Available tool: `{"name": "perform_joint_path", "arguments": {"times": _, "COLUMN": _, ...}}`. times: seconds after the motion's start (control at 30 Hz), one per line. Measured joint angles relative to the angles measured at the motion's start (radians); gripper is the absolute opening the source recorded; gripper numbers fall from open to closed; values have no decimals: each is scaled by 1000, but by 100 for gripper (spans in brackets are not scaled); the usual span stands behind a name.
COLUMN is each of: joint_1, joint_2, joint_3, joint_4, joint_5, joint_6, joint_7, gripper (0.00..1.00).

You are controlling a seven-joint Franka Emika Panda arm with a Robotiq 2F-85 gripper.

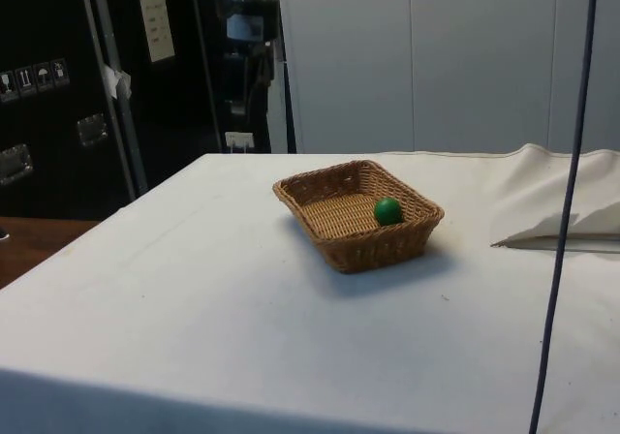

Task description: Pick up the ball and place it into the basket.

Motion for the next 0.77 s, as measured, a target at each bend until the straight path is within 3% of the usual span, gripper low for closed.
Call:
{"name": "perform_joint_path", "arguments": {"times": 0.43, "joint_1": -1, "joint_2": 61, "joint_3": -9, "joint_4": 125, "joint_5": -23, "joint_6": -105, "joint_7": 20, "gripper": 100}}
{"name": "perform_joint_path", "arguments": {"times": 0.77, "joint_1": -1, "joint_2": 71, "joint_3": -25, "joint_4": 176, "joint_5": -24, "joint_6": -195, "joint_7": 22, "gripper": 100}}
